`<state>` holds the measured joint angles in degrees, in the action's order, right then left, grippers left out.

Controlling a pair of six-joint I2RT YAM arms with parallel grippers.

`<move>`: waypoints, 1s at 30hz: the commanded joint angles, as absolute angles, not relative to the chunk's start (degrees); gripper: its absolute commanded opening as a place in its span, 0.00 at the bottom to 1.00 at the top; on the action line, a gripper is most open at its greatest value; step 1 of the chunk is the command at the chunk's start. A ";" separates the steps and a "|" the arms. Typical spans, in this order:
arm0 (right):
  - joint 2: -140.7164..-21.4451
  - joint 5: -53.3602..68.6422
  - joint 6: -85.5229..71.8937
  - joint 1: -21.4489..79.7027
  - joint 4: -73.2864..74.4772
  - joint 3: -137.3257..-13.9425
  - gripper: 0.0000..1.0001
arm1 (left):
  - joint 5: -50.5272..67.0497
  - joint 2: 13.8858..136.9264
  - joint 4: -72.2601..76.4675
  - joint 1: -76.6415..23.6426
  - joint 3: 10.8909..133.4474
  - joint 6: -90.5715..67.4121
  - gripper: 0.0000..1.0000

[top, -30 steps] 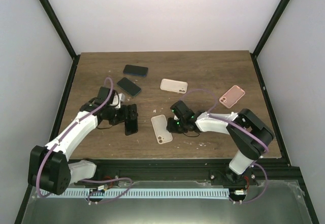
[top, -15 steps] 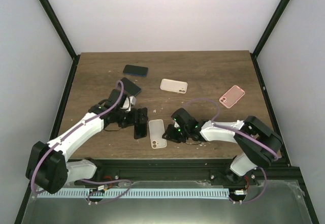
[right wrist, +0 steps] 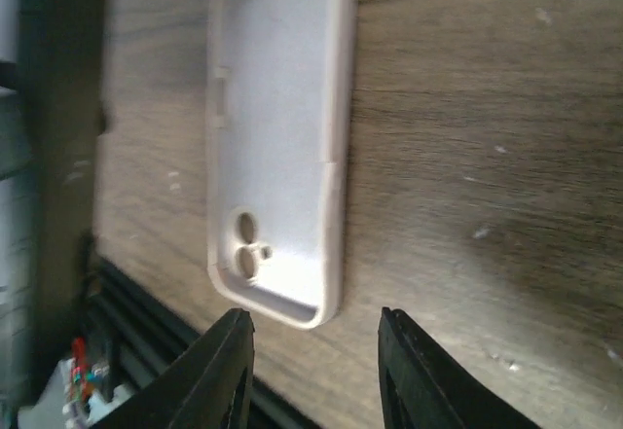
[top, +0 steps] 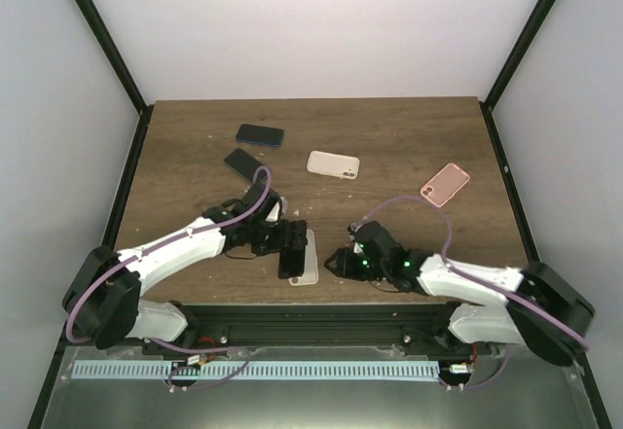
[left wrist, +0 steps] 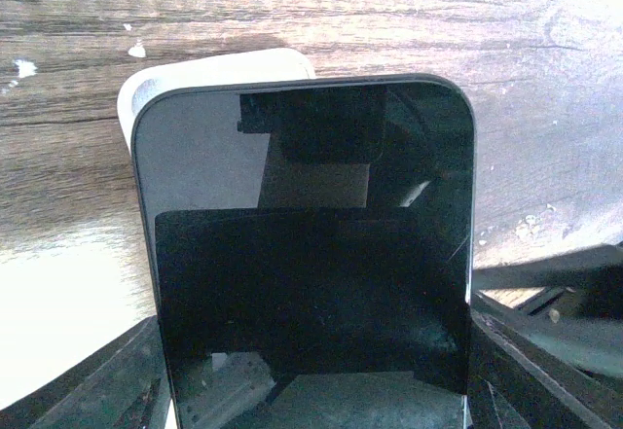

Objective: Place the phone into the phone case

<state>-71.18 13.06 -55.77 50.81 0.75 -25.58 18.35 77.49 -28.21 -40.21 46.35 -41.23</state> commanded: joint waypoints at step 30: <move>-73.63 24.61 -57.78 51.28 -12.22 -29.93 0.13 | 16.10 78.76 -20.76 -41.89 46.96 -50.28 0.54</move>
<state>-72.53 24.56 -57.60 50.87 -11.33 -28.27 15.42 79.05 -23.59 -41.41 46.35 -49.78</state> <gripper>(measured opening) 0.184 0.772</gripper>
